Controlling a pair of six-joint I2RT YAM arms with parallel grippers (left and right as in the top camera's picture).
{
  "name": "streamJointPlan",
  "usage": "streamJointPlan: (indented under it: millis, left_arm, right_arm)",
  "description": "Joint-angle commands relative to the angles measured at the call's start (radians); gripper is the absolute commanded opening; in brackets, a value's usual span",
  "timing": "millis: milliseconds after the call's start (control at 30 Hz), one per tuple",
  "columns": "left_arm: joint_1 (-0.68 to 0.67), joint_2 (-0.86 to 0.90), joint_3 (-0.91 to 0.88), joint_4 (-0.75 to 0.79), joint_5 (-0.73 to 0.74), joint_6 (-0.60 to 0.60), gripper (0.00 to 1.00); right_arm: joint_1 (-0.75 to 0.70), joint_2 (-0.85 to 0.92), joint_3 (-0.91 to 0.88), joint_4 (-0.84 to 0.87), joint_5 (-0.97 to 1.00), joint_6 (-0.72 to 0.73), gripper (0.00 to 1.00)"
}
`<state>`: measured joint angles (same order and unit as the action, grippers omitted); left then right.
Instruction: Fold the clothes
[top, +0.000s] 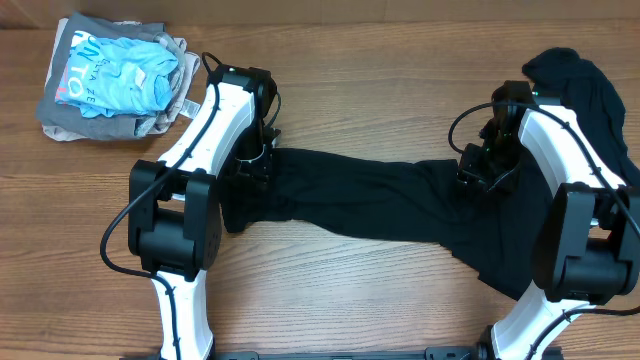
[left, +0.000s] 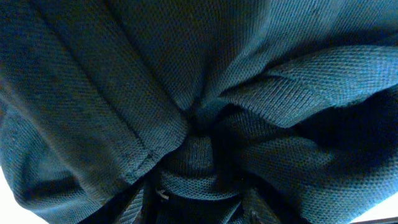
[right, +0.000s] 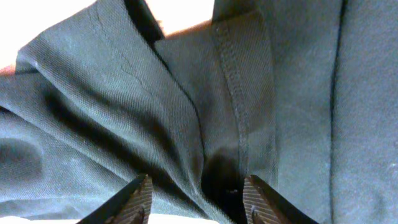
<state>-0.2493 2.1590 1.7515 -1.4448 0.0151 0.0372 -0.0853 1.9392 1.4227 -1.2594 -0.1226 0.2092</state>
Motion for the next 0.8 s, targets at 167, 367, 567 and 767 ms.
streamJointPlan:
  millis: [167, 367, 567, 767]
  left_arm:
    - [0.094, -0.027, -0.014, 0.164, -0.142, 0.003, 1.0]
    - [0.164, -0.036, 0.071, 0.155, -0.074, 0.004, 1.0]
    - [0.164, -0.06, 0.23, 0.102, -0.074, 0.004, 1.0]
    - [0.164, -0.061, 0.31, 0.08, -0.074, 0.005, 1.0]
  right_arm:
    - [-0.028, -0.014, -0.064, 0.154, 0.083, -0.021, 0.75]
    - [-0.028, -0.014, -0.143, 0.181, -0.002, -0.028, 0.7]
    - [-0.027, -0.014, -0.143, 0.196, -0.13, -0.037, 0.51]
    - [-0.024, -0.011, -0.166, 0.23, -0.133, -0.061, 0.5]
